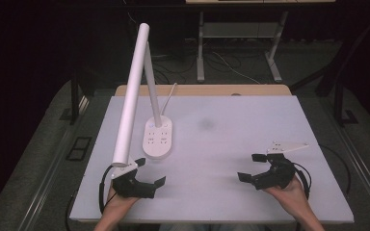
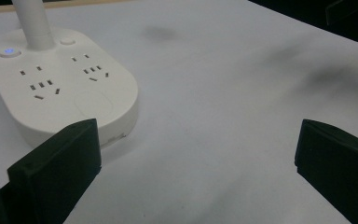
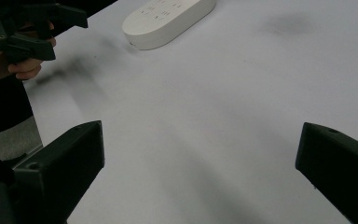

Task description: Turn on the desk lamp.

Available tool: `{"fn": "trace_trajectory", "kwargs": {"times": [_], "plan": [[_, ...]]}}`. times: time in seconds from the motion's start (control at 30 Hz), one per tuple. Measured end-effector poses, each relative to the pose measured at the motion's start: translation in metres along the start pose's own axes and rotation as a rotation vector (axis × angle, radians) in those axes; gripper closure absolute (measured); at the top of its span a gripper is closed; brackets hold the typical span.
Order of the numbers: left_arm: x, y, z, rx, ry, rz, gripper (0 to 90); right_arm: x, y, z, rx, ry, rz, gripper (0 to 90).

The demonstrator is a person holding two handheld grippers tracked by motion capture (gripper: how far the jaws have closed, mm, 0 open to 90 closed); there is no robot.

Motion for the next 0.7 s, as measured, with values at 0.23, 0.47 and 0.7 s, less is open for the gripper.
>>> {"fn": "trace_trajectory", "kwargs": {"times": [0.23,0.47,0.7], "plan": [[0.000,0.000,0.000,0.003,0.000,0.000,0.0,0.010,-0.001,-0.002,0.013,-0.005,0.009,0.5],[0.000,0.000,0.000,0.003,-0.001,-0.004,0.0,0.020,-0.005,-0.004,0.013,0.015,0.010,0.4],[0.000,0.001,-0.001,0.007,0.004,0.002,0.0,0.031,-0.008,-0.006,0.019,0.024,0.009,0.5]]}}
Point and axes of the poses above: each handheld gripper's, and its own axes: y roughly backward along the jaws, x roughly out of its top, z roughly to its right, the point moved 4 cm from there along -y, roughly forward along the jaws, and after that the axes turned 13 degrees about -x, right-handed, at the moved point
